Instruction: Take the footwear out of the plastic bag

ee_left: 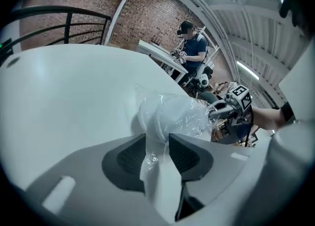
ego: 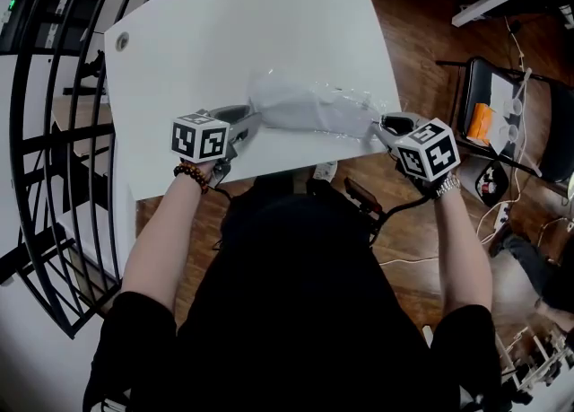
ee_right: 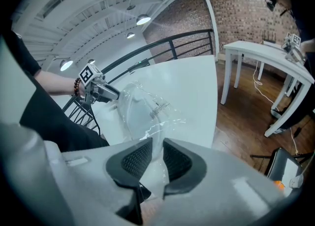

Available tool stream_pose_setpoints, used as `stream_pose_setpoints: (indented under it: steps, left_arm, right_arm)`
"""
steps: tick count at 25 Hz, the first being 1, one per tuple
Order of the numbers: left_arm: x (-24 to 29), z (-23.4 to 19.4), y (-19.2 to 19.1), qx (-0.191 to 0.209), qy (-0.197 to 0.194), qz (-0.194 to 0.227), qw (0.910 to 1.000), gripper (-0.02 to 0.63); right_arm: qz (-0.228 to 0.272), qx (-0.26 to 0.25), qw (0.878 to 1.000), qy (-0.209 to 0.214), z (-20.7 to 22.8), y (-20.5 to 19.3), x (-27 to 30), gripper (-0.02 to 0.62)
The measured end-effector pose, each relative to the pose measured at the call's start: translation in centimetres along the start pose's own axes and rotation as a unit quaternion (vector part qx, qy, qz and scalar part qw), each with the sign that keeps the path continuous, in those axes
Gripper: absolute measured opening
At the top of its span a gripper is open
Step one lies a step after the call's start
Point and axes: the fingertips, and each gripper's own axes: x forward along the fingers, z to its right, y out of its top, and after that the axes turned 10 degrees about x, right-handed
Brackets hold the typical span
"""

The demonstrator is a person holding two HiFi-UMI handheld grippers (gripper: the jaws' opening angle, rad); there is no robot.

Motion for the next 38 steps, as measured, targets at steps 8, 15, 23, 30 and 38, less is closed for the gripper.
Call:
stream_pose_setpoints:
  steps: [8, 15, 23, 30, 38]
  left_arm:
    - [-0.3, 0.0, 0.0, -0.004, -0.005, 0.01, 0.9999, 0.018]
    - [-1.2, -1.2, 0.2, -0.013, 0.021, 0.021, 0.9995, 0.017]
    - [-2.3, -2.4, 0.2, -0.026, 0.045, 0.03, 0.9982, 0.016]
    - [-4.8, -5.1, -0.3, -0.04, 0.076, 0.036, 0.9956, 0.015]
    - [-6.5, -6.8, -1.2, -0.057, 0.101, 0.039, 0.9925, 0.015]
  right_arm:
    - [0.009, 0.013, 1.0, 0.009, 0.3, 0.3, -0.4, 0.055]
    - [0.028, 0.038, 0.999, 0.015, 1.4, 1.1, -2.0, 0.041]
    - [0.039, 0.056, 0.997, 0.032, 2.0, 1.5, -3.4, 0.035]
    - [0.042, 0.102, 0.992, 0.055, 2.6, 1.3, -4.0, 0.032]
    - [0.059, 0.142, 0.983, 0.1, 3.5, 0.2, -5.5, 0.025]
